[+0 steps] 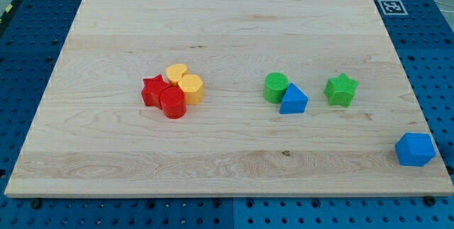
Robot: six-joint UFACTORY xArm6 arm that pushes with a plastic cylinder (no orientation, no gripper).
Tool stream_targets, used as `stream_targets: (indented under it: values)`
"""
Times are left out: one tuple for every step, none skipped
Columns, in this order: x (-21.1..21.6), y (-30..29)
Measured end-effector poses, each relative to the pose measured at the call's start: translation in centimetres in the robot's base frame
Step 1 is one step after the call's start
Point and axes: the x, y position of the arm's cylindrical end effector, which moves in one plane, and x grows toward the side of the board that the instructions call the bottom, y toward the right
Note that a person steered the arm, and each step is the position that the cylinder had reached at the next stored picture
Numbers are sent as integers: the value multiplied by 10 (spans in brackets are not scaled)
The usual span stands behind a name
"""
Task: Slightly push the blue cube towards the left side of the board
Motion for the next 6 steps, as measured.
stream_targets:
  values:
    - [16,-28]
    - [26,-51]
    - [26,-53]
    - [26,-59]
    - [28,-69]
    - [28,-69]
